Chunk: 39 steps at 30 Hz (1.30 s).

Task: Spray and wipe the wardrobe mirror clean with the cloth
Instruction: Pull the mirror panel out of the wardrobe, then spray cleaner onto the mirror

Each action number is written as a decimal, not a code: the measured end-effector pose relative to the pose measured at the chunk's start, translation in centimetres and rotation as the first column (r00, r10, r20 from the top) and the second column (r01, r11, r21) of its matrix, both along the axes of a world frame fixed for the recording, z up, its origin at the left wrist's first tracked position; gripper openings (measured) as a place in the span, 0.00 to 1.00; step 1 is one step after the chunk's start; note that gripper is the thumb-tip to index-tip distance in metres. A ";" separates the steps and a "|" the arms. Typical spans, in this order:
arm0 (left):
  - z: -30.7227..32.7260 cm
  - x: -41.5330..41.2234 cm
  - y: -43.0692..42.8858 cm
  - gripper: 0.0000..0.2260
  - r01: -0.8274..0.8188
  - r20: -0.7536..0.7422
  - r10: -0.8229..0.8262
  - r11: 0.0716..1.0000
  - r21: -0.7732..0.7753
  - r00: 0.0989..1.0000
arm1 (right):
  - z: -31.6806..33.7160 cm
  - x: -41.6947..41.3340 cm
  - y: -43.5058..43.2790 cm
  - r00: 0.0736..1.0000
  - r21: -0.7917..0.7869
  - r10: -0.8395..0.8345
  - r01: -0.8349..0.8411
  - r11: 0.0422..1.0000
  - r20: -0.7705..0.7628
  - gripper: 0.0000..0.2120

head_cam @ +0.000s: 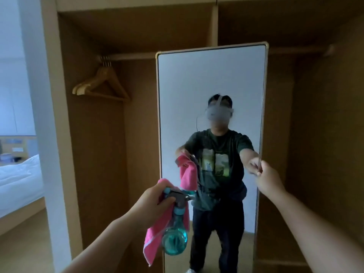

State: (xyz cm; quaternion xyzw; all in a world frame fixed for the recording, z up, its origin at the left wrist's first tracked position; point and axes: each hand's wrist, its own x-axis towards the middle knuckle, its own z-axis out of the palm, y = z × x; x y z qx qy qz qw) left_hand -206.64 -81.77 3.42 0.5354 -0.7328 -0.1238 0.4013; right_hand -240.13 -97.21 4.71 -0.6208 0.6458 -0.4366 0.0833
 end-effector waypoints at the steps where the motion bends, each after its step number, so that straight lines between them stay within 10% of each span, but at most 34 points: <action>1: -0.1 -0.3 0.0 0.06 -0.001 -0.002 0.001 1.000 0.000 1.000 | -0.1 0.0 -0.7 1.000 -0.009 -0.005 0.005 1.000 0.000 0.13; 8: -0.1 -1.2 -0.1 0.06 -0.020 -0.019 0.020 1.000 -0.005 1.000 | -0.4 -0.2 -3.4 0.998 -0.007 -0.001 0.002 1.000 0.057 0.11; 12: 0.1 -1.4 0.1 0.05 -0.003 -0.024 0.003 1.000 0.011 1.000 | -0.6 0.5 -0.2 0.998 -0.151 -0.039 0.045 0.987 0.047 0.28; 15: 0.3 -2.0 0.2 0.06 0.040 -0.029 -0.039 0.999 0.020 0.999 | -0.1 3.5 4.8 0.954 -0.329 0.294 -0.296 0.897 -0.057 0.17; 20: 0.9 -3.2 0.8 0.07 0.123 0.004 -0.123 0.992 0.000 0.992 | -0.5 9.5 11.5 0.681 -0.097 0.715 -0.731 0.675 -0.158 0.13; 39: 2.8 -0.2 1.3 0.09 0.129 0.117 -0.126 0.991 -0.019 0.985 | 3.2 12.4 15.0 0.692 -0.134 0.715 -0.703 0.698 0.094 0.06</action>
